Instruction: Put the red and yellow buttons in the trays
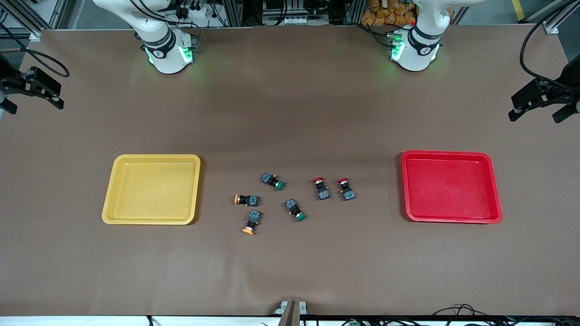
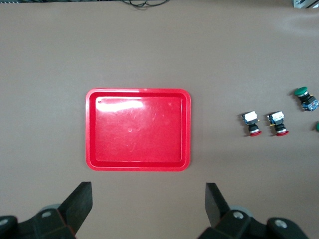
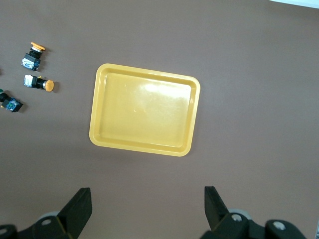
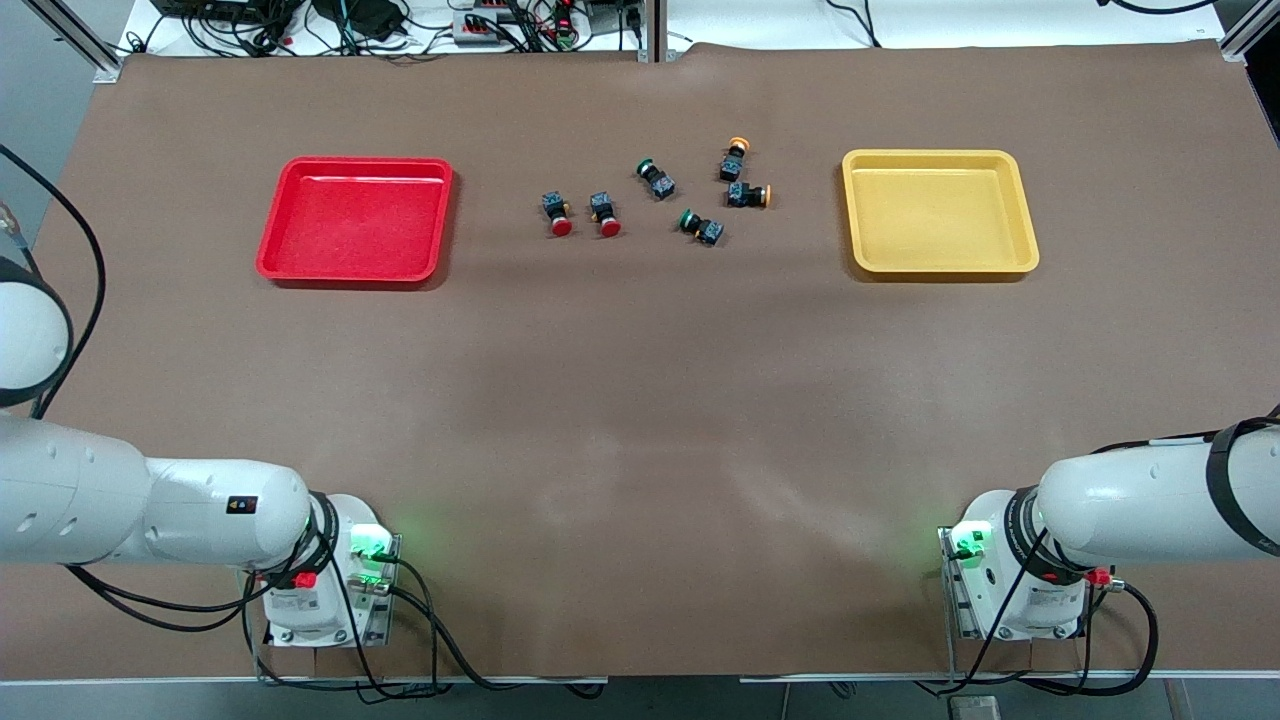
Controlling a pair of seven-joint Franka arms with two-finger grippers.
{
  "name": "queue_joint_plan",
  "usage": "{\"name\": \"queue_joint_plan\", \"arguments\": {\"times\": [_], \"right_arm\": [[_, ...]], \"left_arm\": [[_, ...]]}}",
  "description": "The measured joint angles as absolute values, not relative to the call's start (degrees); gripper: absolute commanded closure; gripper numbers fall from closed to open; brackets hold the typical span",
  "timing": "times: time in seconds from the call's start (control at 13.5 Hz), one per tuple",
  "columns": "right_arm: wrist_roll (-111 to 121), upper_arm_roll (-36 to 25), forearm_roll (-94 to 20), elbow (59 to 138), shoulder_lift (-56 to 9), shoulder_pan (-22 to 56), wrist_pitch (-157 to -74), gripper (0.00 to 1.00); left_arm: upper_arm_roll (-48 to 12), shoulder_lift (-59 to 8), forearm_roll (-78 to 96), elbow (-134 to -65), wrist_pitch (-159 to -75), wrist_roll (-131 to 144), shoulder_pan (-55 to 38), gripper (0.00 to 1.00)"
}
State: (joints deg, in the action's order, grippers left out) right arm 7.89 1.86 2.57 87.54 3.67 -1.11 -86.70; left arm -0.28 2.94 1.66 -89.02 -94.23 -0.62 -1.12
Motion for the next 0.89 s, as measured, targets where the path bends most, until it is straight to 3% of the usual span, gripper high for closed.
{"name": "queue_joint_plan", "arguments": {"times": [0.89], "right_arm": [[8.5, 2.0, 2.3, 87.5, 3.6, -0.3, -86.6, 0.0]], "left_arm": [[0.4, 2.8, 1.7, -89.0, -92.5, -0.2, -1.1, 0.0]]}}
